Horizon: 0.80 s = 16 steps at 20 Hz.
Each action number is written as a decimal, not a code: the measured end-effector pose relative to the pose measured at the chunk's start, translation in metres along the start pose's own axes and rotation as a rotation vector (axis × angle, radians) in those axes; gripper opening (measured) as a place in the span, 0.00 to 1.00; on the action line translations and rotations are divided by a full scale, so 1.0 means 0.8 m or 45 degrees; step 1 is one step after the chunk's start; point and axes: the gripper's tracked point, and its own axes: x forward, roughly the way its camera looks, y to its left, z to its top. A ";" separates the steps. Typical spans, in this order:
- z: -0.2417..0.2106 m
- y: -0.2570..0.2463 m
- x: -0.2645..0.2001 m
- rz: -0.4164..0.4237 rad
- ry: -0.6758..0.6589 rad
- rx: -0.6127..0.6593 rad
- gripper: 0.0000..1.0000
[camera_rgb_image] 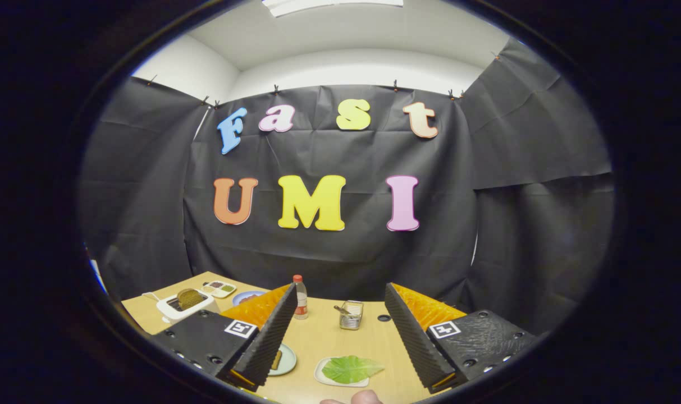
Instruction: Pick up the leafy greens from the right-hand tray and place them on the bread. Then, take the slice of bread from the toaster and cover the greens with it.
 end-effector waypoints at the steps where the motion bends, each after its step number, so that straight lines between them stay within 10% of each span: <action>1: -0.001 -0.002 0.000 0.000 0.002 0.004 0.95; 16: -0.095 -0.064 0.016 -0.035 0.136 0.032 0.95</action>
